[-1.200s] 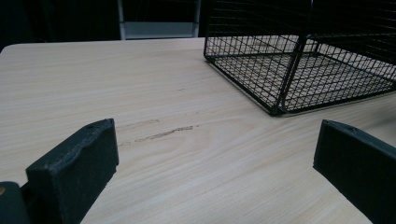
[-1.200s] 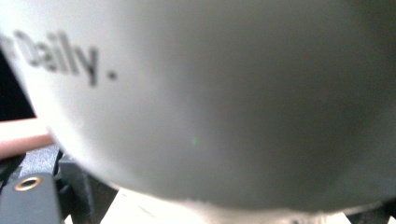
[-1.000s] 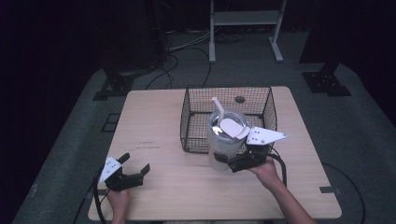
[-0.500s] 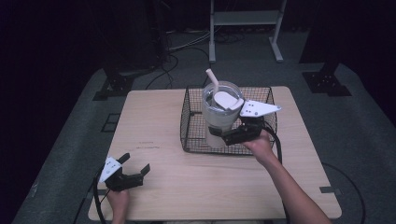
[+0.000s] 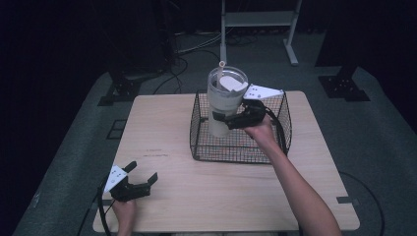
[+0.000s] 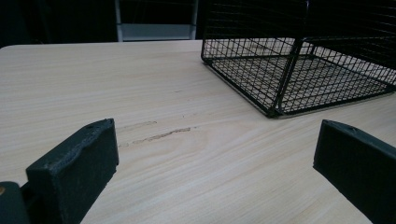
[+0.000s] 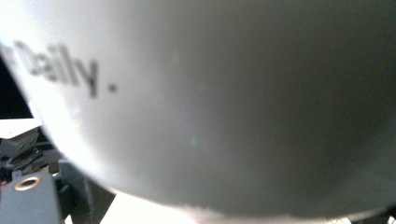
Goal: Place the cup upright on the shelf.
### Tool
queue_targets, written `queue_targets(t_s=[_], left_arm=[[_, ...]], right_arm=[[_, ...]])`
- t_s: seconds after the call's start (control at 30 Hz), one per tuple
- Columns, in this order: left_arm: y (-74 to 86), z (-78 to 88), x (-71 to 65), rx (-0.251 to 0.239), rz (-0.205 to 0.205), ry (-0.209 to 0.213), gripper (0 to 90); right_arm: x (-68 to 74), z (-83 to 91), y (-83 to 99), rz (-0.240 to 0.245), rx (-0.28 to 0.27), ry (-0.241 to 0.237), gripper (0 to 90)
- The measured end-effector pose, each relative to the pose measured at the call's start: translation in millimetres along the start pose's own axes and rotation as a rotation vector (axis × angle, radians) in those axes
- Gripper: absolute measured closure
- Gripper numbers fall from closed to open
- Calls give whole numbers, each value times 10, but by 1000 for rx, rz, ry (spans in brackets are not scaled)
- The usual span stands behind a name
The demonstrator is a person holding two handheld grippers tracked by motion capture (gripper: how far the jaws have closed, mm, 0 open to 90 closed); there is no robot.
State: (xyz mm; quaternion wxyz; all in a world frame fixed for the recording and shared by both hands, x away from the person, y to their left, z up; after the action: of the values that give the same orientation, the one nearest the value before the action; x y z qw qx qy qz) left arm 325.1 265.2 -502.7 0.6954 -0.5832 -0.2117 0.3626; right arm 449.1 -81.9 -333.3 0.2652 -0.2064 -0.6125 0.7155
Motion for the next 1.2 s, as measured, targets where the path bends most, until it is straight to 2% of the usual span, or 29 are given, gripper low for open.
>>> queue_targets(t_s=[0.07, 0.3, 0.53, 0.63, 0.93, 1.1, 1.2], left_arm=[[0, 1, 1, -3, 4, 2, 0], [0, 5, 1, -8, 7, 6, 0], [0, 9, 3, -7, 5, 5, 0], [-1, 11, 1, -10, 4, 9, 0], [-1, 13, 2, -11, 6, 11, 0], [-3, 14, 5, -12, 7, 12, 0], [-3, 16, 8, -12, 8, 13, 0]], right_arm=[[-83, -64, -10, -27, -2, -18, 88], [-240, -204, 14, -10, 4, 14, 89], [-341, -380, 164, -46, 41, 6, 88], [-381, -456, 233, -39, 37, 12, 88], [-478, -619, 459, -27, 105, 4, 88], [-508, -694, 592, -41, 159, -38, 88], [-527, -729, 649, -32, 182, -38, 88]])
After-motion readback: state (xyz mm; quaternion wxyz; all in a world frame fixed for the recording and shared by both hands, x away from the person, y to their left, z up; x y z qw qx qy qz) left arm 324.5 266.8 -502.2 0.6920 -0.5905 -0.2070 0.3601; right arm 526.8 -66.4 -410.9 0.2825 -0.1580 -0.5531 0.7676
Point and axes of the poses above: each handheld gripper's, and its own axes: z roughly backward along the jaws, y roughly out of its underside, x roughly to its left, the point moved 5 cm from there along -z, roughly forward along the jaws, and after that the axes turned 10 degrees about y, right-handed, at the moved point
